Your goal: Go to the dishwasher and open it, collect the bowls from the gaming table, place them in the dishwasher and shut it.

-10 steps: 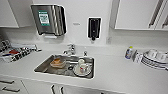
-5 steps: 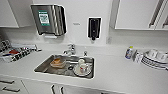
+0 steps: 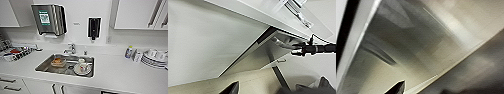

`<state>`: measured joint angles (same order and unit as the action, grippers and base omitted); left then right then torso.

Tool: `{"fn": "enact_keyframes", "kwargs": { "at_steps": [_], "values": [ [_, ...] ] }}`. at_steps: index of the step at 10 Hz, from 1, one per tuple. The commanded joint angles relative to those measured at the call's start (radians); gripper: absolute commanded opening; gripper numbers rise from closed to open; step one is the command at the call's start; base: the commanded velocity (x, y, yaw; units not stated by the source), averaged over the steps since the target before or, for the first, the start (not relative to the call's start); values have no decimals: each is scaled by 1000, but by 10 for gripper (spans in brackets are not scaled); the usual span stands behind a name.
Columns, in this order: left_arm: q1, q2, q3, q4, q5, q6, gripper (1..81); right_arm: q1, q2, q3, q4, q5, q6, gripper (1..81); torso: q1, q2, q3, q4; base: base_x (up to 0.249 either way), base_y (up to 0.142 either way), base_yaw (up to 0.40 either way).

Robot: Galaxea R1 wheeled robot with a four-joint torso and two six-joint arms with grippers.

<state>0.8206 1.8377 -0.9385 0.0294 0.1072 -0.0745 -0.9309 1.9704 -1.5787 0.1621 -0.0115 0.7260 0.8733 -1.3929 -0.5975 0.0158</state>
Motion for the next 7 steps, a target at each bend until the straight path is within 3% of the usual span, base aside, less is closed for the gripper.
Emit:
{"fn": "enact_keyframes", "kwargs": {
  "at_steps": [1,7],
  "values": [
    [-91,-38,29,-3,19,9,811,-13,-39,-9,-39,-282,-49,811,0,0,0,0,-67,0,0],
    [-90,-33,29,-5,19,9,811,-29,27,-13,-42,-281,-48,811,-1,-1,0,0,-67,0,0]
  ]
}}
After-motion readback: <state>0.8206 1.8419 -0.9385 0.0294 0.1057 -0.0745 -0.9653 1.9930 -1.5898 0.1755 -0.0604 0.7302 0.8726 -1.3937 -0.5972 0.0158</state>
